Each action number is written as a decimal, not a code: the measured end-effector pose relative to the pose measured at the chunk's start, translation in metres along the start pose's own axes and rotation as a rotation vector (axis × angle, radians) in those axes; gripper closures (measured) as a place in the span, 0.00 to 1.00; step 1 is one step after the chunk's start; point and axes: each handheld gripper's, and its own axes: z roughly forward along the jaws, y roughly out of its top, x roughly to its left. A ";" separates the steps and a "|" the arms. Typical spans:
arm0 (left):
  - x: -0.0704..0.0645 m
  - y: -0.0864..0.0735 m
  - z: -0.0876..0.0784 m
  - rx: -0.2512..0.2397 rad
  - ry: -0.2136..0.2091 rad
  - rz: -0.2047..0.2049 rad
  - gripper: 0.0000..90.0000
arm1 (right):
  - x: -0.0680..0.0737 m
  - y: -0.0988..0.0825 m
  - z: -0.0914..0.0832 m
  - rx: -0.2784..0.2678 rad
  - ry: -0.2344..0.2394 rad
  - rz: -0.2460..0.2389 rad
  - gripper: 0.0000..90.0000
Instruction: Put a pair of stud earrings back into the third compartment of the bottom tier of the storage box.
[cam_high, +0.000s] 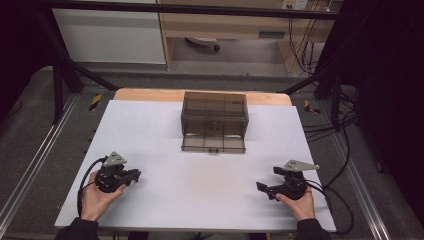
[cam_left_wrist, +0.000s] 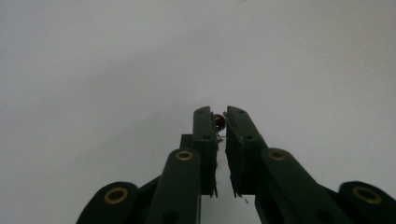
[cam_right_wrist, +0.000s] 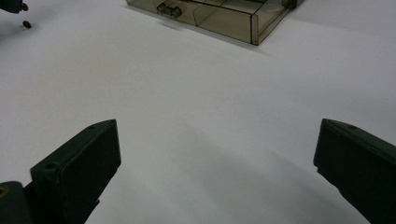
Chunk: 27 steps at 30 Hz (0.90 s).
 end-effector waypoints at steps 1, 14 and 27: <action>-0.002 0.002 0.001 0.000 -0.002 0.001 0.91 | 0.000 0.000 0.000 0.000 -0.001 0.000 0.01; -0.034 0.034 0.015 -0.010 -0.047 0.058 0.91 | 0.000 0.000 0.000 0.007 -0.001 -0.003 0.01; -0.064 0.070 0.034 -0.013 -0.078 0.091 0.91 | 0.000 0.000 0.000 0.008 -0.004 -0.005 0.01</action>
